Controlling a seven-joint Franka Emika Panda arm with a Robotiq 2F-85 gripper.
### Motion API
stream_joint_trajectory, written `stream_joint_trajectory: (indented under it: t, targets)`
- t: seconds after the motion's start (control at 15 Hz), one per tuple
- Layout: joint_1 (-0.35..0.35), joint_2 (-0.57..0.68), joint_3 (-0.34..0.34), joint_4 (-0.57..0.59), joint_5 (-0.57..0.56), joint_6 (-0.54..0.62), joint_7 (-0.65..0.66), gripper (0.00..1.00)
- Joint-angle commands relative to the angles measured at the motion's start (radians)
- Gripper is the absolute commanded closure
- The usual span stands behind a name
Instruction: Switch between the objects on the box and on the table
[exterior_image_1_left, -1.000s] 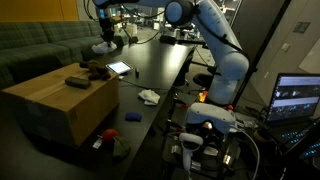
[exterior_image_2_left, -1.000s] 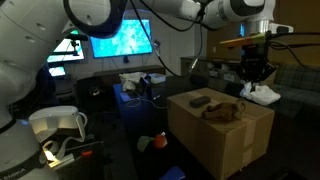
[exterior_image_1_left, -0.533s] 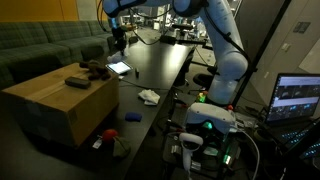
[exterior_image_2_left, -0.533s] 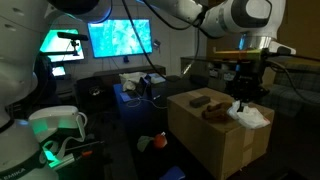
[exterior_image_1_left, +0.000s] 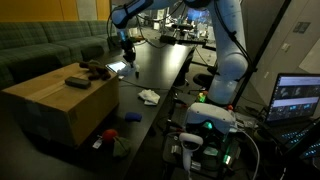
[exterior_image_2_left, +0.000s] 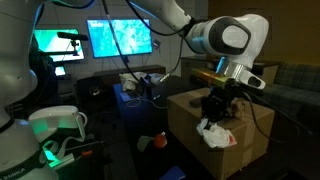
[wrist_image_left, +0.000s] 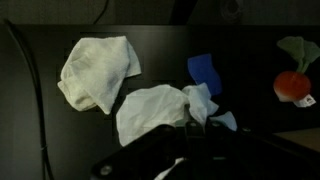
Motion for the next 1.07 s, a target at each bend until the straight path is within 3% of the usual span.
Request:
stream_joint_trajectory:
  t: [0.0,0.2,0.47,0.73,1.0]
  targets:
    - [0.017,-0.107,-0.019,-0.25,0.059,0.159,-0.004,0.99]
    - [0.016,-0.126,-0.015,-0.421,0.107,0.286,-0.021,0.99]
    - [0.027,-0.138,-0.014,-0.659,0.166,0.585,0.002,0.99]
    - [0.039,-0.014,0.003,-0.743,0.228,0.905,0.035,0.99]
    - [0.047,0.128,0.018,-0.72,0.243,1.167,0.13,0.99]
